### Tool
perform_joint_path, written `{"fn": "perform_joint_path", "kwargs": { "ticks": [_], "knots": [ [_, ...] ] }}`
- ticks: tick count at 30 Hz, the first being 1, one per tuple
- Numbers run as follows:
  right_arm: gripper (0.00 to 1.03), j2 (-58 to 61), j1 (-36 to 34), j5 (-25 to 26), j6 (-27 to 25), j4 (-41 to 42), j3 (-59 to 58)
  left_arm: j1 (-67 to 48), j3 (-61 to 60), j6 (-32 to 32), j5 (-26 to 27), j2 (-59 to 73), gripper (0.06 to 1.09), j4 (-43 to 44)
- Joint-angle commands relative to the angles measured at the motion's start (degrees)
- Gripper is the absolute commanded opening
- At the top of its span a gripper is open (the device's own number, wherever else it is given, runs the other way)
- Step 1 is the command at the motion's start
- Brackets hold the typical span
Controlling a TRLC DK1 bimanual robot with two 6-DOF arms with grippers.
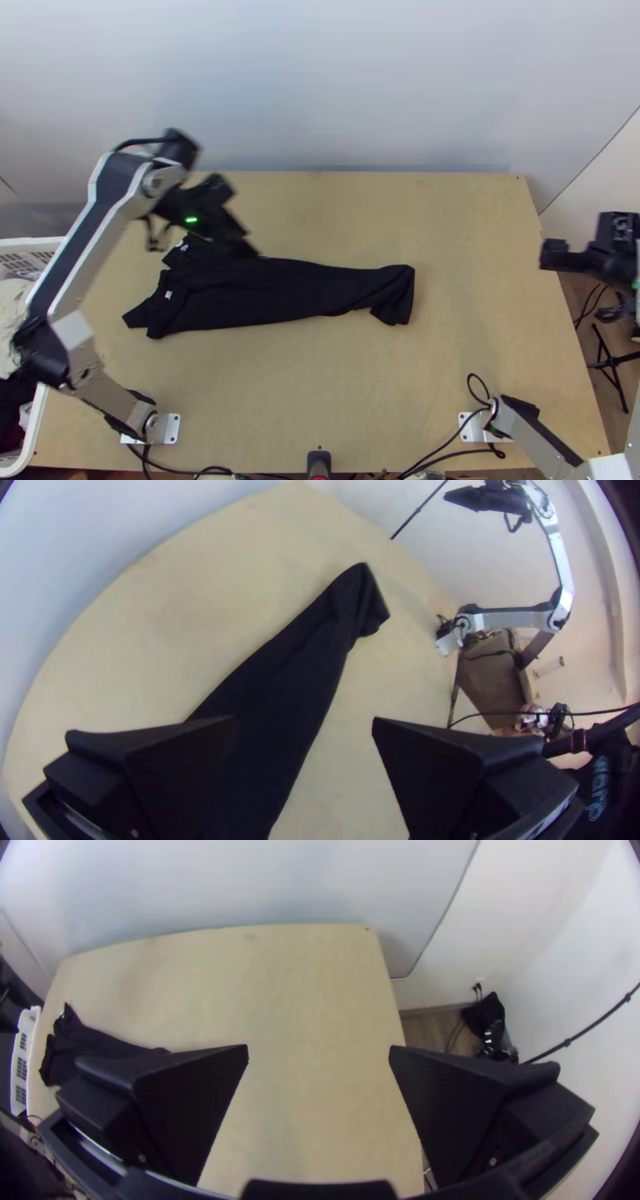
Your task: Fold the t-shirt
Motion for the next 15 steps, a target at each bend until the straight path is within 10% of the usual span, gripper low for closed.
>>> {"fn": "perform_joint_path", "kwargs": {
  "ticks": [1,6,15],
  "knots": [
    [0.98,2.05,18.78,0.13,2.32,0.50,-0.81,15.60,-17.22,10.25,-5.10,-7.23,1.04,-1.91],
    [0.98,6.98,27.39,1.27,1.71,0.76,1.74,20.43,-27.77,15.87,-23.90,-11.01,1.04,-1.29],
    [0.98,9.26,30.65,1.27,2.85,2.52,1.74,31.15,-30.14,20.27,-30.85,-13.21,0.94,-3.14]
  ]
}}
